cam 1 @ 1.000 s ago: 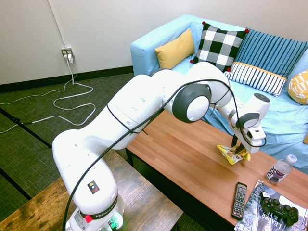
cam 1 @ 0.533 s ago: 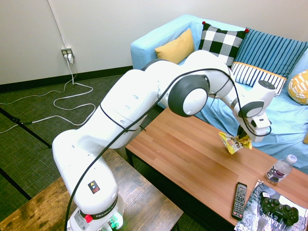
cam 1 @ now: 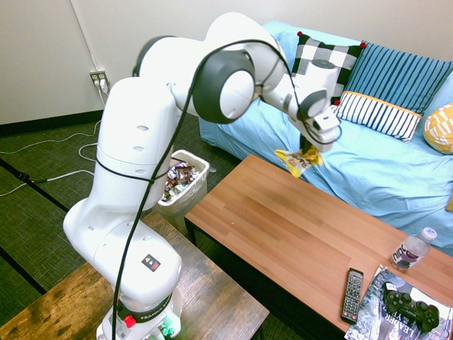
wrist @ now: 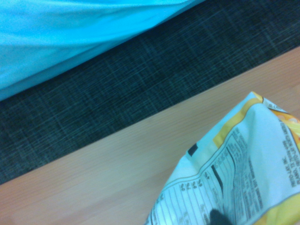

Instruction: Throw the chip bag in the trash bin

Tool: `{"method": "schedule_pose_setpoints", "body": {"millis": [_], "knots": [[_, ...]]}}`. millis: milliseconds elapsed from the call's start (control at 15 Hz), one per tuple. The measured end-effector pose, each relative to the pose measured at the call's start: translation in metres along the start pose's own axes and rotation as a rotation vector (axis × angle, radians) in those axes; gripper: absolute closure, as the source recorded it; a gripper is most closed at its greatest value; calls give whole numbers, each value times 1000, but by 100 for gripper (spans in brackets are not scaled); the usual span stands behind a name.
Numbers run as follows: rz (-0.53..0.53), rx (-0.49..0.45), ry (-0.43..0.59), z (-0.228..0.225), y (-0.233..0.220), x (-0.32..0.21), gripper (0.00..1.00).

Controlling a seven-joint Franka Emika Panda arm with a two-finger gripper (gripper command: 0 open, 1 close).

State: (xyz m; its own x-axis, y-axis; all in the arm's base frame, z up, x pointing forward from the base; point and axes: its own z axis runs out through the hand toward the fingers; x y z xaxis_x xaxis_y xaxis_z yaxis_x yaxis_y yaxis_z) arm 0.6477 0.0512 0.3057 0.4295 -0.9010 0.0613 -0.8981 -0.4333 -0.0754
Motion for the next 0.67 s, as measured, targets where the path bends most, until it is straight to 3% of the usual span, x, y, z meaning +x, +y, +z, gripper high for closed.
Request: {"method": "schedule_pose_setpoints", "body": {"millis": [400,667], "knots": [[-191,-53,66,40,-52,-260,100],[-326,-112,128,110,-40,-377,100]]}}
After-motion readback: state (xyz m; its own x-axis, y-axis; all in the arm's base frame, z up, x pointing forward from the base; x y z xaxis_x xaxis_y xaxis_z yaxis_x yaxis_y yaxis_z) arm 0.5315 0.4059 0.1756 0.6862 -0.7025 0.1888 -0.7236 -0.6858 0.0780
